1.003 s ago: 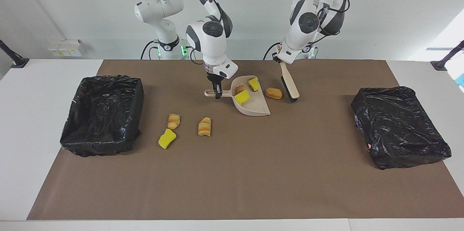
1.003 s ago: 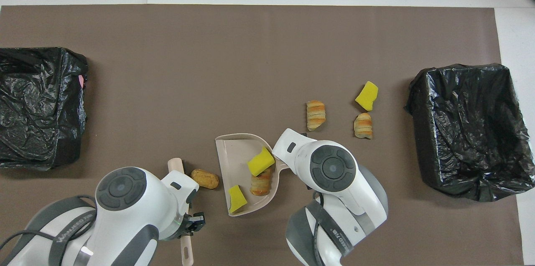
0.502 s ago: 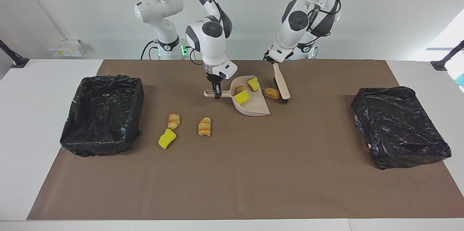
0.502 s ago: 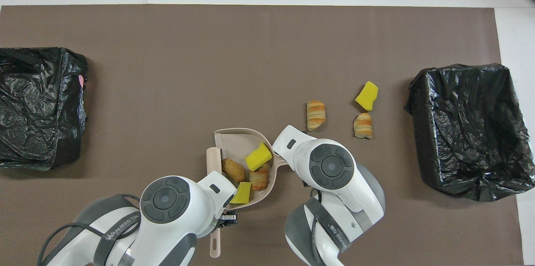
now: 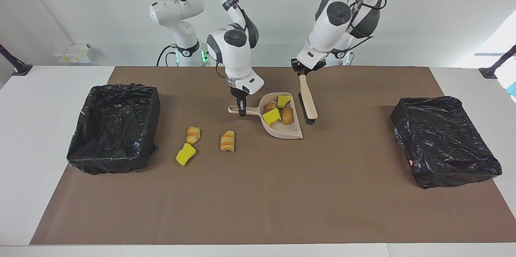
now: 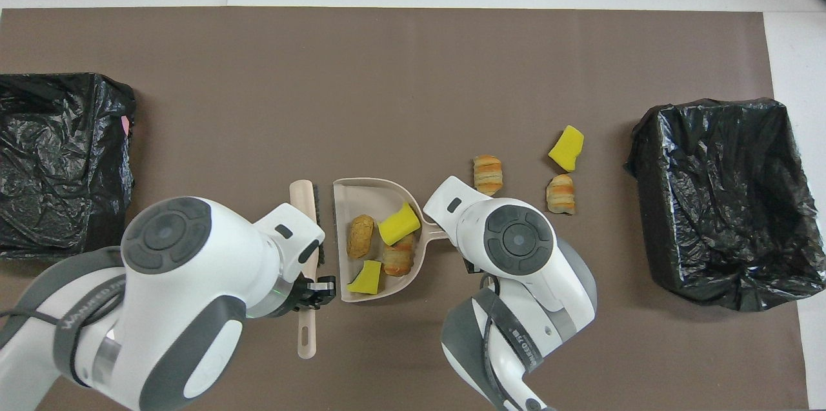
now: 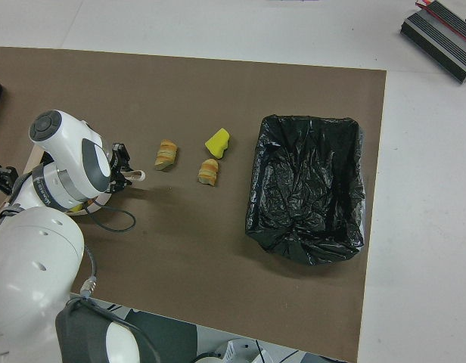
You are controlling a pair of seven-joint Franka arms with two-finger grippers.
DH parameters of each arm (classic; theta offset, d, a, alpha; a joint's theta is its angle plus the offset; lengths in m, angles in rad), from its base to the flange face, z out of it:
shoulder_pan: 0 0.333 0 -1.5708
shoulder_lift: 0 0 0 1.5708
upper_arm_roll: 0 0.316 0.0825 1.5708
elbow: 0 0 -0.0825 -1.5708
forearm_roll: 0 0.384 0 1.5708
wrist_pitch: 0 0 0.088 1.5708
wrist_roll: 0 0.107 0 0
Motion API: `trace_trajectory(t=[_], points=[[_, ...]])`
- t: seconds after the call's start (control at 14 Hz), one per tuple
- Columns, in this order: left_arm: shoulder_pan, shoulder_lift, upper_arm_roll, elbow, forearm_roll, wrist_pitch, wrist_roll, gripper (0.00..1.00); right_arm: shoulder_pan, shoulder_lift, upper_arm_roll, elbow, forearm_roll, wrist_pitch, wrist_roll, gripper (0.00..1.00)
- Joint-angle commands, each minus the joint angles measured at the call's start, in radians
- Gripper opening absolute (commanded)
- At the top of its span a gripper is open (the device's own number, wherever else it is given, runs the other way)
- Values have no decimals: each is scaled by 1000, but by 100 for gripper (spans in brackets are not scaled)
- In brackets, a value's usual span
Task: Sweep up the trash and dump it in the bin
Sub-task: 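Sweep more pieces into the dustpan held by the right gripper, then carry the dustpan with the right gripper over the nearer black bag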
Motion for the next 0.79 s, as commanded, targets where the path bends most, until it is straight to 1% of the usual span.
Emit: trace_trajectory(t=[0.0,0.22,0.29,0.43,0.57,0.72], points=[[91,21,-3,64,59,-30,125,0,-19,-30,3,41,24,-32,-19,0],[205,86,-3,161,99,-26,264,0,-65,-56,6,45,25,-44,-23,0],[232,108,-3,193,103,-26,299,0,-71,-67,4,55,27,-67,-28,0],[277,140,-3,235,122,-26,357,0,-109,-79,3,108,27,-173,-83,0],[314,140,-3,235,128,-24,420,0,-152,-95,1,168,27,-280,-125,0],[325,140,-3,229,128,-23,445,0,-196,-130,-5,200,27,-363,-157,0]])
